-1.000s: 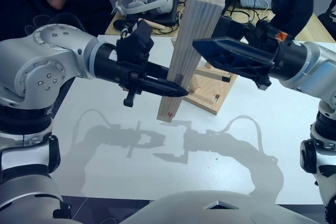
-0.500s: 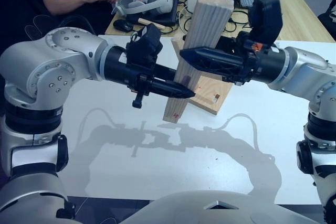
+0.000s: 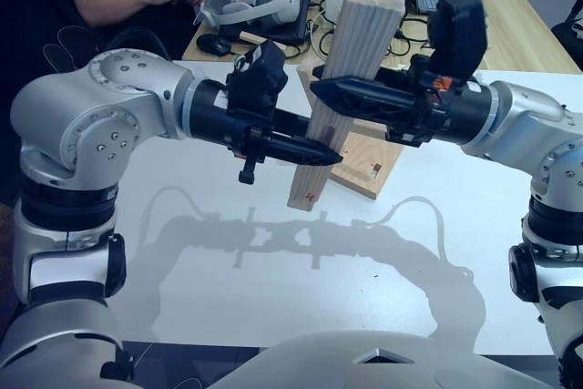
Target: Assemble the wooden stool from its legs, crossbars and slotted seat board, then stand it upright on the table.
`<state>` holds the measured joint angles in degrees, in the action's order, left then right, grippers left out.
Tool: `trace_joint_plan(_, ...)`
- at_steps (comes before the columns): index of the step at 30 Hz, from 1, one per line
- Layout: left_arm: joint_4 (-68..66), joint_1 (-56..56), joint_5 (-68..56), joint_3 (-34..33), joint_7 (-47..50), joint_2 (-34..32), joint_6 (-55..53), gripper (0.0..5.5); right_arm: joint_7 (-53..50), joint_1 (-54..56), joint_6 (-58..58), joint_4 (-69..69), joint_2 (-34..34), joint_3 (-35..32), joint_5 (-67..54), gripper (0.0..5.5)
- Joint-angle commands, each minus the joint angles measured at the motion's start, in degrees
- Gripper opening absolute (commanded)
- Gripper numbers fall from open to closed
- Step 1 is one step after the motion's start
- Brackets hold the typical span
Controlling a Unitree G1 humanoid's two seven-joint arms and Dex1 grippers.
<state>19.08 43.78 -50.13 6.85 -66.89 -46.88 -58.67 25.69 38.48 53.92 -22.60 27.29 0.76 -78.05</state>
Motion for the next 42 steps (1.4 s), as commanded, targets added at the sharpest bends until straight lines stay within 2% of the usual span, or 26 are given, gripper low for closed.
trace_joint_plan(1, -1.0, 2.7, 2.1, -0.6, 1.1, 0.3, 1.7, 1.84, 0.0, -0.1, -0.7, 0.5, -0.2, -0.7, 2.7, 0.99)
trace_joint_plan(6, -10.5, 8.5, 5.0, -6.4, 2.8, -1.7, 4.3, 2.49, -2.7, -0.6, -3.9, 3.0, -0.4, -5.7, 5.8, 0.99)
trace_joint_plan(9, -20.5, 12.6, 2.4, -15.5, 4.0, -3.2, 3.3, 2.96, -6.2, 0.0, -5.4, 5.4, -0.1, -12.1, 3.3, 0.99)
trace_joint_plan(11, -30.2, 15.9, 1.7, -21.2, 8.7, -1.1, 4.6, 3.02, -9.4, 0.2, -7.1, 7.6, 0.0, -17.0, 1.8, 0.99)
trace_joint_plan(13, -39.4, 16.5, 5.2, -24.5, 18.8, 5.1, 11.4, 3.02, -12.4, -0.6, -9.0, 9.2, -0.3, -20.5, 2.2, 0.99)
trace_joint_plan(16, -46.8, 12.2, 13.1, -24.2, 33.0, 15.9, 24.0, 3.02, -17.6, -1.1, -12.1, 11.0, -2.8, -23.1, 3.2, 0.99)
trace_joint_plan(18, -50.4, 8.6, 20.1, -19.6, 39.5, 23.2, 32.1, 3.02, -21.3, -1.6, -14.6, 12.0, -4.9, -24.4, 4.6, 0.99)
trace_joint_plan(21, -54.2, 6.2, 27.1, -14.6, 42.3, 30.0, 40.5, 3.02, -23.9, -2.6, -15.9, 13.0, -6.1, -25.8, 4.5, 0.99)
trace_joint_plan(26, -57.2, 5.6, 31.1, -10.7, 38.3, 34.3, 44.7, 3.02, -24.8, -7.5, -14.1, 12.0, -4.8, -27.2, 3.6, 0.99)
trace_joint_plan(34, -43.7, -3.1, 29.3, -4.5, 17.4, 28.5, 34.6, 3.02, -23.4, -16.6, -15.5, 13.4, -3.6, -28.7, 8.8, 0.99)
trace_joint_plan(42, -28.3, -9.3, 23.9, -3.4, 11.9, 26.5, 23.5, 3.02, -17.6, -25.3, -13.5, 14.8, -1.8, -29.2, 12.8, 0.99)
